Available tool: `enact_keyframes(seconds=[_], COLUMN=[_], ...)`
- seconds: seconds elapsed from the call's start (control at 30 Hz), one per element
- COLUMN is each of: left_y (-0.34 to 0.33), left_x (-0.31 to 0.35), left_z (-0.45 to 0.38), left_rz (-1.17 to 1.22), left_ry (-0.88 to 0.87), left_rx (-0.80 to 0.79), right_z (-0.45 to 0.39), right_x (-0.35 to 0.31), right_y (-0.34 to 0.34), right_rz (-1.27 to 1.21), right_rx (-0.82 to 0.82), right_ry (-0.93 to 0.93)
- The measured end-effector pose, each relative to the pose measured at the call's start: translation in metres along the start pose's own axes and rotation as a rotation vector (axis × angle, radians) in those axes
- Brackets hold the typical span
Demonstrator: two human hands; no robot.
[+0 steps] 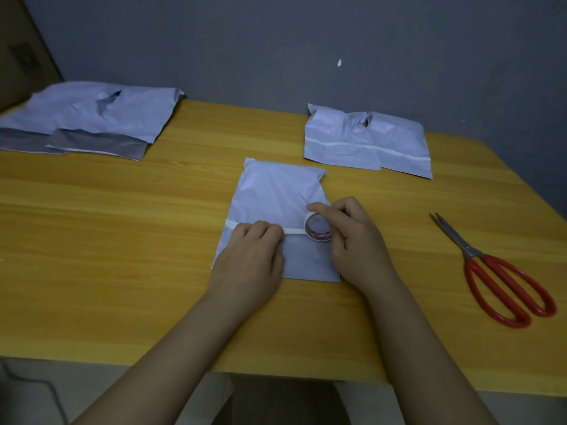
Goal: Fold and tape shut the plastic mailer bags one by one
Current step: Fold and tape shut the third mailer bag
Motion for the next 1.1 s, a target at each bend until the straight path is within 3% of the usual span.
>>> enact_keyframes(seconds=[0.5, 0.7, 1.1], left_y=[0.0011, -0.0026, -0.0021], left_x=[-0.0001, -0.0018, -0.0006], left_z=[-0.0006, -0.0012, -0.0004], left_rz=[0.01, -0.042, -0.104], left_ry=[0.055, -0.038, -0.037], left_rx=[-0.034, -0.005, -0.028], right_z=[0.0007, 0.0011, 0.0014], right_x=[0.0031, 0.0045, 0.0046], right_y=[-0.0005, -0.0015, -0.0023], right_rz=[0.031, 0.027, 0.03], right_rx=[-0.018, -0.025, -0.029], right_ry=[0.004, -0.009, 0.004])
Point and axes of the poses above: each hand's wrist, its own z-axis away from the middle knuckle, its own y-axis out of the back of the hand, x = y × z, the point moved 5 cm from there along -z, towards the middle knuckle, and after that the axes turned 1 degree about y, right-handed, at the moved point
